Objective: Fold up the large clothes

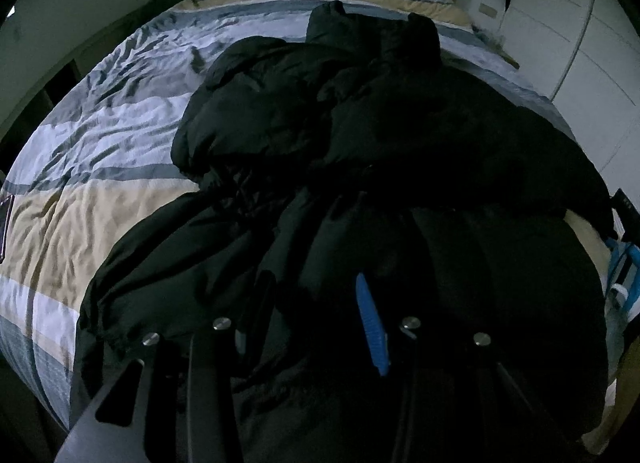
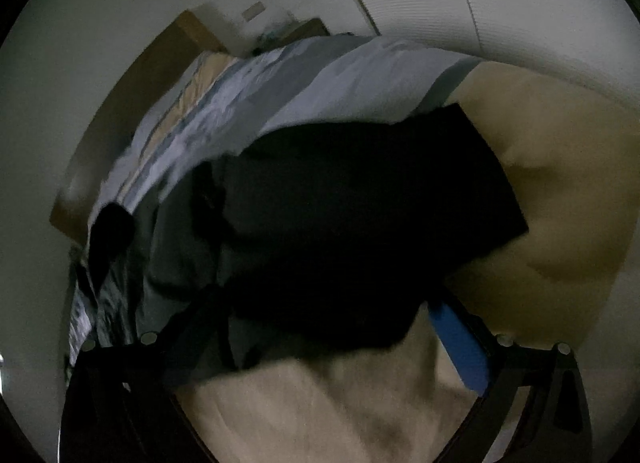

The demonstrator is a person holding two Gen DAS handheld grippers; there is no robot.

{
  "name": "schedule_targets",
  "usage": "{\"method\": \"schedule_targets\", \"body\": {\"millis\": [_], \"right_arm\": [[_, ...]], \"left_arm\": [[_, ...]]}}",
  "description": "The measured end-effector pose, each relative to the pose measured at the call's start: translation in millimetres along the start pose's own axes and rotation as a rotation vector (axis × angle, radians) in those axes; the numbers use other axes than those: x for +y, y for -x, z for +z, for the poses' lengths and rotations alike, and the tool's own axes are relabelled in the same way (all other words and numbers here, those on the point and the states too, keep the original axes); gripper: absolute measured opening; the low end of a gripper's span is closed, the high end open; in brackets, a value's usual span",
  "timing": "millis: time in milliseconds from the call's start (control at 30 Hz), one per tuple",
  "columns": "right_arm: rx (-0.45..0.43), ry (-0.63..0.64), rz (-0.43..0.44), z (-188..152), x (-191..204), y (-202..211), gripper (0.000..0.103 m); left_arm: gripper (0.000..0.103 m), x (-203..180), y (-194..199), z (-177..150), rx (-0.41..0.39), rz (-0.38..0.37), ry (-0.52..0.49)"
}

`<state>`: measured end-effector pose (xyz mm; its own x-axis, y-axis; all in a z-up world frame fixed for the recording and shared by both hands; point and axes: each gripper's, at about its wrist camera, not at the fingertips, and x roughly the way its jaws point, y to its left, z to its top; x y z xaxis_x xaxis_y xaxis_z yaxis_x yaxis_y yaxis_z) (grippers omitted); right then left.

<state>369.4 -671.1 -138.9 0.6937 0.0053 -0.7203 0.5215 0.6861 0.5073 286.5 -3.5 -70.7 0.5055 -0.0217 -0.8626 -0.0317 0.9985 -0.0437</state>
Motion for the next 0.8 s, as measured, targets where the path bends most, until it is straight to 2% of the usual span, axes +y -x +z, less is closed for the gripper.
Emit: {"method": "schedule_targets", "body": {"millis": [167, 267, 367, 433, 500, 633, 800], "right_arm": [[-0.015, -0.038, -0.009, 10, -7, -5, 0.089], [-0.026, -0.068, -0.008, 12, -11, -6, 0.075], [-0.032, -0.075, -0.011, 15, -11, -6, 0.053], [-0.039, -0.056, -0.01, 17, -6, -4, 0.032], [-0.049, -0.04, 0.003, 20, -1, 1, 0.022], [-0.079, 0.011, 0.034, 26, 17, 15, 0.016], [-0.109, 0.086, 0.104, 31, 51, 37, 0.015]], "left_arm": [[0.04, 0, -5, 1, 0.003, 0.002, -0.004], [0.04, -1, -6, 1, 0.003, 0.003, -0.006], [0.04, 0, -7, 1, 0.002, 0.0, -0.005], [0.04, 1, -6, 0, 0.0, -0.003, -0.003], [0.04, 1, -5, 0, -0.001, -0.007, -0.002], [0.04, 4, -1, -3, -0.007, -0.018, 0.006], [0.04, 10, 9, -6, -0.025, -0.033, 0.017]]}}
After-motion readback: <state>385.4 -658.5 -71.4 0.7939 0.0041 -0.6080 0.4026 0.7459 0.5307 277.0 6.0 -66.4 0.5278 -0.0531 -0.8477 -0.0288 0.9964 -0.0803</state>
